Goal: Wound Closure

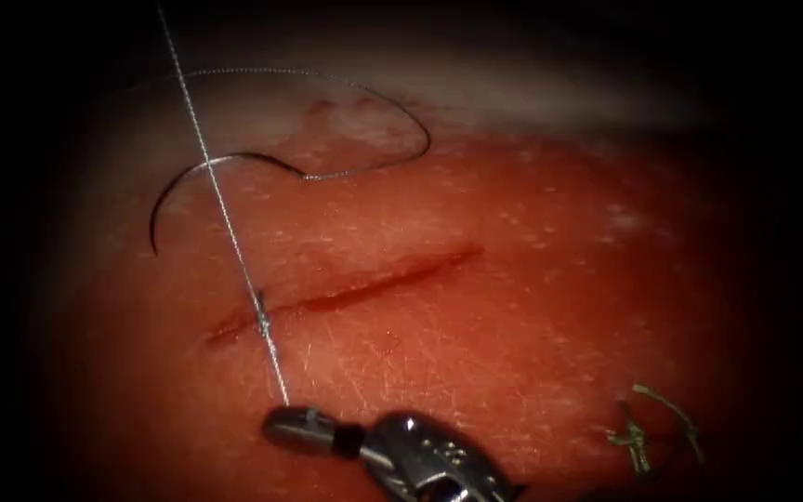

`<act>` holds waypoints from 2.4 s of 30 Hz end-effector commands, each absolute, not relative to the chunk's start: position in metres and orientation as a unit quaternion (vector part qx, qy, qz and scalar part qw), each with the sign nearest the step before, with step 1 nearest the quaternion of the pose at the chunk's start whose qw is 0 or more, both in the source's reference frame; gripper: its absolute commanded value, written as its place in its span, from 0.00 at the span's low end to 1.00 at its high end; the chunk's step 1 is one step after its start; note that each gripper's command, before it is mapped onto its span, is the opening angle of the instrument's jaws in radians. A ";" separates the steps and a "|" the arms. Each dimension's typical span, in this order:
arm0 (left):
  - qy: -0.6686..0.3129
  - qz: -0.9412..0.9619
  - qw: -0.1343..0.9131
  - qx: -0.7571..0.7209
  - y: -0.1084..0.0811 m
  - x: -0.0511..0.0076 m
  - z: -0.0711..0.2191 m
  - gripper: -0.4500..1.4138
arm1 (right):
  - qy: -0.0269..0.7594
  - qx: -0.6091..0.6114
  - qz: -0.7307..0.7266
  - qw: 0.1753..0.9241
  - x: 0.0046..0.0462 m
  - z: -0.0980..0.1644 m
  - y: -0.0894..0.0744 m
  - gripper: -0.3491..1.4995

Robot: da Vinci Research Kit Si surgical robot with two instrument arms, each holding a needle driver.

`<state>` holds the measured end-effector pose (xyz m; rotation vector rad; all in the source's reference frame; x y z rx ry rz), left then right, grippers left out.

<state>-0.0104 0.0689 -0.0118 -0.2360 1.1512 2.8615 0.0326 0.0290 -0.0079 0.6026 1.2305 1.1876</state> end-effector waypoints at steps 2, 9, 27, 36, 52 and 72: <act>0.373 0.924 0.026 -0.077 0.069 -0.0109 -0.011 0.05 | 0.532 0.263 0.517 0.618 0.0332 -0.007 0.028 0.00; 0.337 0.931 0.053 -0.134 0.067 -0.0120 -0.010 0.05 | 0.535 0.257 0.508 0.624 0.0335 -0.008 0.029 0.21; 0.079 0.890 0.180 -0.412 0.061 -0.0169 -0.025 0.05 | 0.534 0.170 0.388 0.732 0.0350 -0.014 0.041 0.88; 0.061 0.881 0.184 -0.430 0.061 -0.0181 -0.029 0.05 | 0.524 0.148 0.384 0.746 0.0388 -0.010 0.043 0.88; 0.064 0.880 0.179 -0.435 0.060 -0.0184 -0.028 0.05 | 0.528 0.156 0.378 0.745 0.0425 -0.009 0.042 0.88; 0.065 0.880 0.179 -0.435 0.059 -0.0189 -0.029 0.05 | 0.586 0.171 0.331 0.720 0.0433 -0.008 0.042 0.00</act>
